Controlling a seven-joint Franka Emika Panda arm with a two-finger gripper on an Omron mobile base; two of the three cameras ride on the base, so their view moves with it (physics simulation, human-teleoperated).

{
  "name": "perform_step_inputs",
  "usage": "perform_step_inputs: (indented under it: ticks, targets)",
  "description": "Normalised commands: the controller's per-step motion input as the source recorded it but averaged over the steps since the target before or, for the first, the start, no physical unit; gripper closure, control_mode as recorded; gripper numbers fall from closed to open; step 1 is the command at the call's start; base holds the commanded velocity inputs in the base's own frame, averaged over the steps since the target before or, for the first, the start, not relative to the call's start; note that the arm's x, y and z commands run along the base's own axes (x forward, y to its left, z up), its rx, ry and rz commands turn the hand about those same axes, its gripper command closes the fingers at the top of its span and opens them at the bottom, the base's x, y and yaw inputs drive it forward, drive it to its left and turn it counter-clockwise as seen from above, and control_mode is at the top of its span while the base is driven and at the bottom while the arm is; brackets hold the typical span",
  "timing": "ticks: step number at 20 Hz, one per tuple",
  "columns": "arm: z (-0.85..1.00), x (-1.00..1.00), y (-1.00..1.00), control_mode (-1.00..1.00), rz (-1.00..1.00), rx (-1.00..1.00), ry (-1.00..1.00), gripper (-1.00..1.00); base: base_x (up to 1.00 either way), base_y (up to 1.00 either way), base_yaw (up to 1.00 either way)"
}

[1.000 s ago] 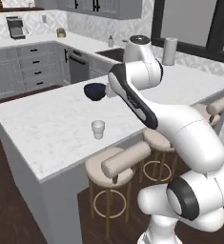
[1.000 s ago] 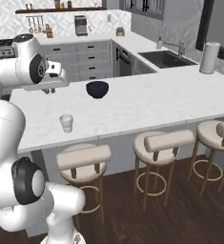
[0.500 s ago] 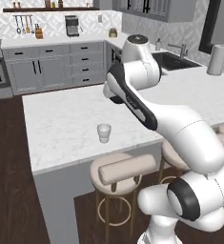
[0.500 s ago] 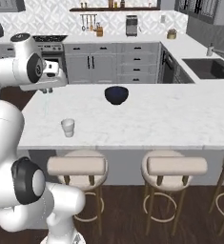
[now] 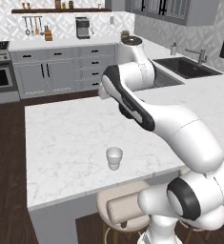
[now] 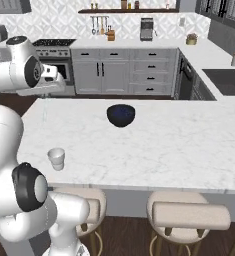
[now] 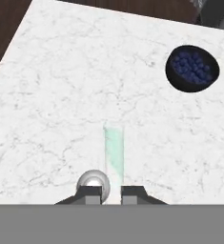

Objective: Take a straw from the drawer in front and place it inside the glass cup on the dining counter.

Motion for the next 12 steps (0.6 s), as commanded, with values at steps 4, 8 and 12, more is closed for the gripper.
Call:
perform_step_inputs:
  ticks: [4, 8, 12]
  targets:
    - [0.10, 0.44, -0.10, -1.00, 0.08, 0.28, 0.07, 1.00, 0.00, 0.00, 0.00]
    - [0.01, -0.01, -0.54, -1.00, 0.33, 0.43, 0.00, 1.00, 0.00, 0.00, 0.00]
    - [-0.13, -0.12, -0.44, -1.00, 0.52, 0.44, 0.00, 1.00, 0.00, 0.00, 0.00]
